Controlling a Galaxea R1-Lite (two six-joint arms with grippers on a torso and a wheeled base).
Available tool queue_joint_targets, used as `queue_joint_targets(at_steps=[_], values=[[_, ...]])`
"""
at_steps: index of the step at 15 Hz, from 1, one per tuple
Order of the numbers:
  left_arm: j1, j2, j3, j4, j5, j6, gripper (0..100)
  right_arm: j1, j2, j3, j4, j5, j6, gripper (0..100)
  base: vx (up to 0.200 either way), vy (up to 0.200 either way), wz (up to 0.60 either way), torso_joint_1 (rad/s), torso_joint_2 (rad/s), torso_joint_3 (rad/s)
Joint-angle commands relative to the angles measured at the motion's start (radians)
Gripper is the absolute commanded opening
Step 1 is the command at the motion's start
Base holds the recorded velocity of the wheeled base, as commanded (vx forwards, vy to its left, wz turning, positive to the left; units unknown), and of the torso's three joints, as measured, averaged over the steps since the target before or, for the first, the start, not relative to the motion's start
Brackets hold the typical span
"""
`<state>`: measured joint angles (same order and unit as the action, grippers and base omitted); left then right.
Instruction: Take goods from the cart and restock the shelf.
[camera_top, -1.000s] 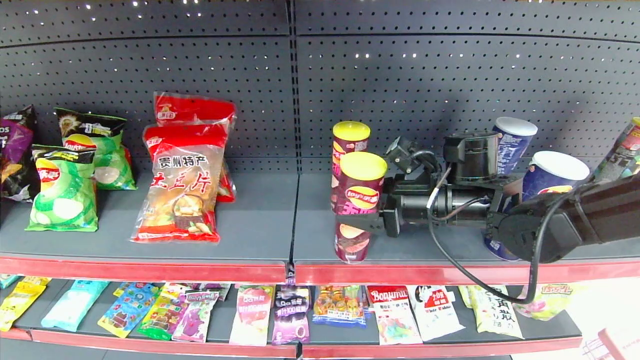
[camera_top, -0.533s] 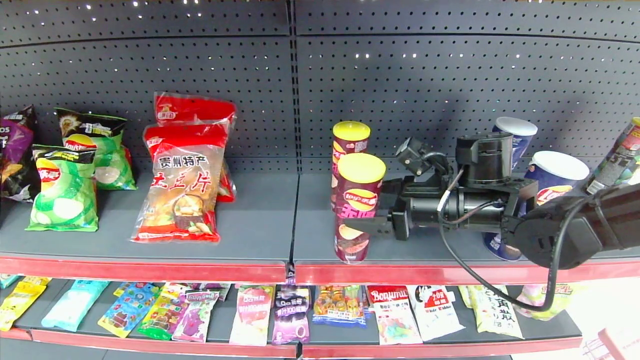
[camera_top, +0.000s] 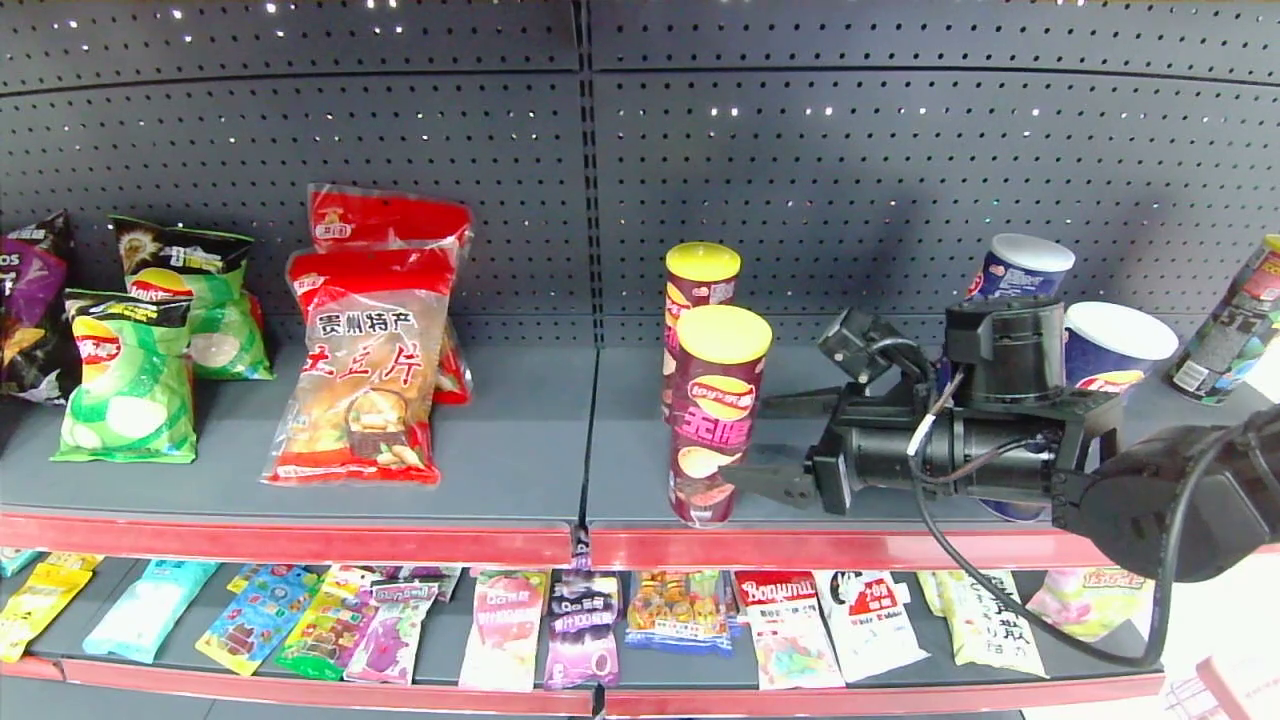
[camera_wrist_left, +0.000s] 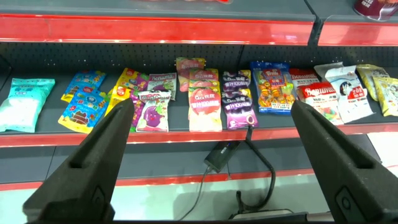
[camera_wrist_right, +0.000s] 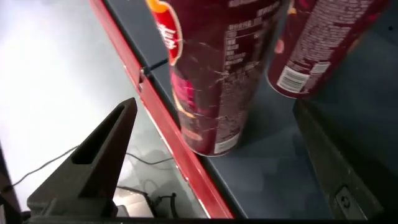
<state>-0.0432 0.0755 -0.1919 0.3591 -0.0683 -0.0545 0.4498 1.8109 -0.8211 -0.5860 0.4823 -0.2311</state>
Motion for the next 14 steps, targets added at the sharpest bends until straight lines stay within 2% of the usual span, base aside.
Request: queue_joint_targets(at_steps=[1,14], values=[[0.0,0.0,0.0,0.0,0.001,-0.001,100,0.0,0.016,-0.009,-0.002,-0.022,-0.001,100,0.0,0.0,0.0,0.0,0.0,0.0],[-0.001,0.001,0.0,0.0,-0.001,-0.001,100,-0.029,0.036,-0.012,0.0,-0.09,-0.001,100,0.0,0.0,0.0,0.0,0.0,0.0]])
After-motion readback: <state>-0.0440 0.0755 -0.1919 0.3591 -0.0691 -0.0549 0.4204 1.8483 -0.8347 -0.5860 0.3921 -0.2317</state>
